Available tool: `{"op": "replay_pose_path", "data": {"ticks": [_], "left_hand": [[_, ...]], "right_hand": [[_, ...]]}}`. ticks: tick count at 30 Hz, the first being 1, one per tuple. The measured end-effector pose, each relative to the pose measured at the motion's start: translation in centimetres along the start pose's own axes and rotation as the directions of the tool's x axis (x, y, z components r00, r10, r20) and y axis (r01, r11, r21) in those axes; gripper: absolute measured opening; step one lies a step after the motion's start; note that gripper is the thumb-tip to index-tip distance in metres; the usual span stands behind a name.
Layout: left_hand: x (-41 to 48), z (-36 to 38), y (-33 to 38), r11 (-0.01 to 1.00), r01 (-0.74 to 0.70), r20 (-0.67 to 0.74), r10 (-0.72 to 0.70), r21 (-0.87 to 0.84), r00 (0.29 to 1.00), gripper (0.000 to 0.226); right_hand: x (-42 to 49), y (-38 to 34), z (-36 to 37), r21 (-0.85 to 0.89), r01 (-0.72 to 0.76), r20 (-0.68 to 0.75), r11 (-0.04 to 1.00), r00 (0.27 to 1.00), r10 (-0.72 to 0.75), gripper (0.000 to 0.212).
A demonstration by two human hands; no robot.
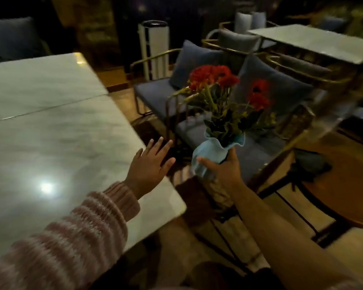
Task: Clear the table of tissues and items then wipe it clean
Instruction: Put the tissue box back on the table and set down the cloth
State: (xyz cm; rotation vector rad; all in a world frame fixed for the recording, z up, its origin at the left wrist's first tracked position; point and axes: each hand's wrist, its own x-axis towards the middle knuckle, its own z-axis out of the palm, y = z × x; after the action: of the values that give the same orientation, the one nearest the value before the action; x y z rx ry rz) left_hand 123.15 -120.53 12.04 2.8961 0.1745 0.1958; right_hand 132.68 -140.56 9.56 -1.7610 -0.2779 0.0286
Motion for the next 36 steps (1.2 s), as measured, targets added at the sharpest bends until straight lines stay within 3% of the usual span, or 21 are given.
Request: {"op": "replay_pose_path", "data": {"ticks": [5, 10, 19, 24, 28, 32, 36], "left_hand": [[-9.5, -3.9, -9.8, 0.976, 0.21, -0.069, -0.206, 0.062, 0.976, 0.06], [-21.3, -8.4, -20.4, 0.93, 0.353, -0.121, -0.341, 0.097, 0.932, 0.077], [-40.8, -15.2, -36.2, 0.796, 0.59, -0.176, -0.566, 0.138, 0.805, 0.061], [-46.7, -16.8, -41.8, 0.722, 0.681, -0.189, -0.657, 0.123, 0.73, 0.068], [-50.5, -17.9, -46.8, 0.631, 0.775, -0.194, -0.756, 0.04, 0.625, 0.063], [-53.9, -19.2, -51.4, 0.559, 0.827, -0.248, -0.793, 0.066, 0.556, 0.061], [-57.0, -20.3, -57.3, 0.544, 0.835, -0.209, -0.81, 0.079, 0.548, 0.06]], "right_hand": [[-4.1, -4.9, 12.9, -0.018, 0.056, 0.228, 0.998, 0.972, -0.051, 0.081], [-11.4, -9.6, 26.2, 0.056, 0.076, 0.375, 0.996, 0.923, -0.091, 0.069], [-25.6, -16.1, 47.0, 0.139, 0.086, 0.58, 0.987, 0.801, -0.151, 0.067], [-30.6, -18.0, 55.1, 0.15, 0.091, 0.668, 0.984, 0.725, -0.169, 0.069], [-32.8, -19.4, 61.9, 0.151, 0.137, 0.746, 0.979, 0.634, -0.204, 0.069], [-34.7, -20.3, 68.1, 0.155, 0.13, 0.769, 0.979, 0.607, -0.202, 0.069], [-37.4, -21.0, 74.4, 0.128, 0.118, 0.773, 0.985, 0.611, -0.174, 0.071]]}}
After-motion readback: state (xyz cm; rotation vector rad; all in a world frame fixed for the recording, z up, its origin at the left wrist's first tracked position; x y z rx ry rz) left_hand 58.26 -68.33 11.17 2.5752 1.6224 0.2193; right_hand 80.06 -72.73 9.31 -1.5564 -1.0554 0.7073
